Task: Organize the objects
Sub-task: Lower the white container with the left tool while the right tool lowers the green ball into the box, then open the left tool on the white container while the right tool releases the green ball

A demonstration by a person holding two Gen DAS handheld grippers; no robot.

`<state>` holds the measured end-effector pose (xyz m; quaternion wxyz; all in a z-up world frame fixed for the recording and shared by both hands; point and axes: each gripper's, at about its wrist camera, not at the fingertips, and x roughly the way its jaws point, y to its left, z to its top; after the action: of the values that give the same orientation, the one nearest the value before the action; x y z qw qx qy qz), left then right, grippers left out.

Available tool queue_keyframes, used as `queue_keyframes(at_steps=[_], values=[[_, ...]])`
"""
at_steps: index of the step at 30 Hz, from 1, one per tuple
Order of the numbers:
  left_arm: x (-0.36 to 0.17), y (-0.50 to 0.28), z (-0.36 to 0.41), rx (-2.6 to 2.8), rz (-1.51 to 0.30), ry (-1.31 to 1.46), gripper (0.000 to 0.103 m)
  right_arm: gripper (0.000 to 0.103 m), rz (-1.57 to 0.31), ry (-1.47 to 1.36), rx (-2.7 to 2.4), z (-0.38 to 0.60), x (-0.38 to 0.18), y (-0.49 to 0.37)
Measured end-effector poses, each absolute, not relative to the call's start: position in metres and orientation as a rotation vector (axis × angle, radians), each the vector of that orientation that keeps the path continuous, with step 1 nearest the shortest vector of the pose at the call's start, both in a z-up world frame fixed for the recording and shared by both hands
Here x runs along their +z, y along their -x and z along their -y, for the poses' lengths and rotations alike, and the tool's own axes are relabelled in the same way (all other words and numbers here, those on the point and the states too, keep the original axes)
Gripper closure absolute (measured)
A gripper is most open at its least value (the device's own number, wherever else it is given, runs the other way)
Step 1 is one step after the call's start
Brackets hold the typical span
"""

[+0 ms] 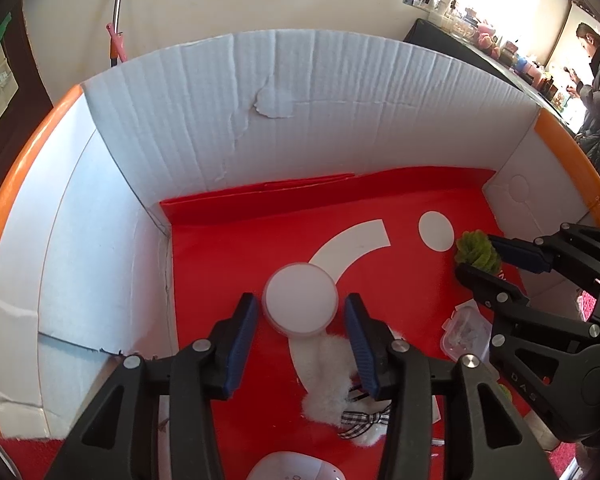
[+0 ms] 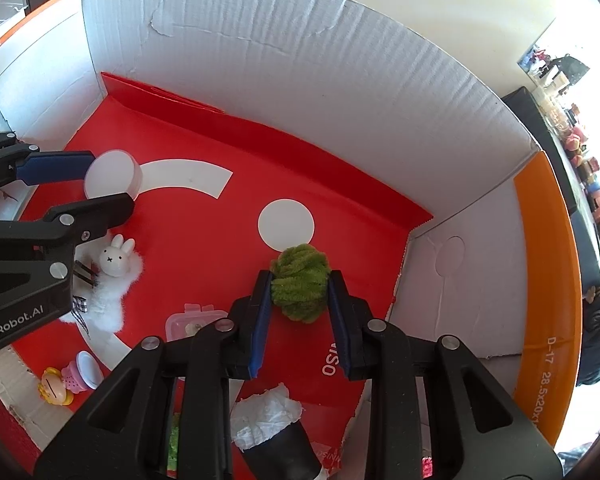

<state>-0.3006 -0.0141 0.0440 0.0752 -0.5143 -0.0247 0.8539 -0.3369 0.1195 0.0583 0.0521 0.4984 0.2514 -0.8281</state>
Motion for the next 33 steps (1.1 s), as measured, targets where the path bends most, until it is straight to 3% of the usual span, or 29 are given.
queue_keyframes(at_steps=[18, 20, 23, 33], values=[[0.0470, 0.3041, 0.0093, 2.574, 0.067, 1.518, 0.047, 0.074, -0.770, -1.516, -2.530, -0.1205, 0.0581, 0.3329], [0.0482, 0.3047, 0.0081, 2.577, 0.066, 1.517, 0.047, 0.072, -0.768, -1.513, -2.533, -0.1217, 0.0591, 0.3324], [0.0485, 0.3048, 0.0076, 2.577, 0.065, 1.517, 0.047, 0.053, -0.756, -1.509, -2.534, -0.1237, 0.0612, 0.3335], [0.0517, 0.3047, 0.0060, 2.592, 0.056, 1.502, 0.047, 0.052, -0.762, -1.482, -2.553, -0.1250, 0.0663, 0.3344]])
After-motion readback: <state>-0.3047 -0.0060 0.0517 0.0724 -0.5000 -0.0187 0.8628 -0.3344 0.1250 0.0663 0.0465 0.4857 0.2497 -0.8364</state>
